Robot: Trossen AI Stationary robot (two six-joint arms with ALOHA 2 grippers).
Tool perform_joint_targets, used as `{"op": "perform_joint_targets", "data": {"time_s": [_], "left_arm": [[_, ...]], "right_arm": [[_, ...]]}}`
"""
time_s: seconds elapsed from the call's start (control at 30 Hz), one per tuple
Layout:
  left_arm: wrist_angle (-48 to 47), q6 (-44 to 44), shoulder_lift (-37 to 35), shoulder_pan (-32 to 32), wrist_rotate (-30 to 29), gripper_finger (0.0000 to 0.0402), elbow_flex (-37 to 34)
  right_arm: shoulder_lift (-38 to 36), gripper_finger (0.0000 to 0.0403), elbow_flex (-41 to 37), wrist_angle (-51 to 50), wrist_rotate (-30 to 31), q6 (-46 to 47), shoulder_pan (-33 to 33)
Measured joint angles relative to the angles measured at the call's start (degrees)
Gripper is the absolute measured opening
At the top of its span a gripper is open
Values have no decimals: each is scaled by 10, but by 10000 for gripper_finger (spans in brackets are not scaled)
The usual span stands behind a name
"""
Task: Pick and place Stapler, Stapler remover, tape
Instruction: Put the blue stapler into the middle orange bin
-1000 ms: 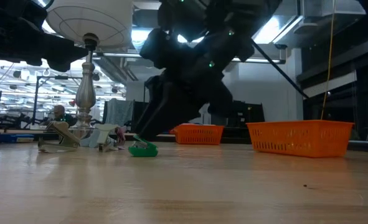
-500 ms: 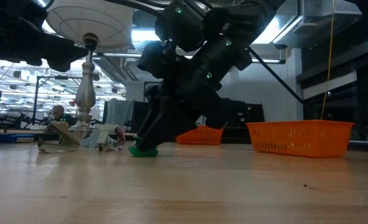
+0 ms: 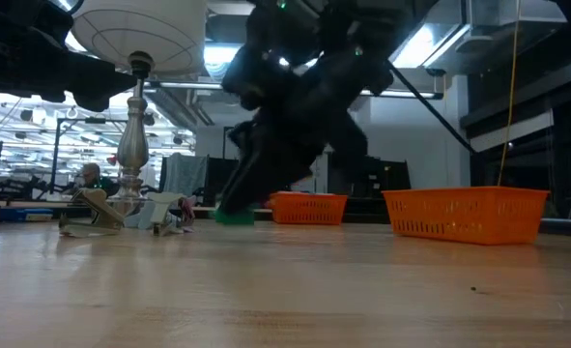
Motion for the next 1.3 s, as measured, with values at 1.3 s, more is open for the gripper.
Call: {"op": "perform_joint_targets", "data": {"time_s": [1.3], "left_arm": [[0,0,0,0,0,215,0]], "right_arm": [[-512,60,-426,-181,60,226,-13]]}}
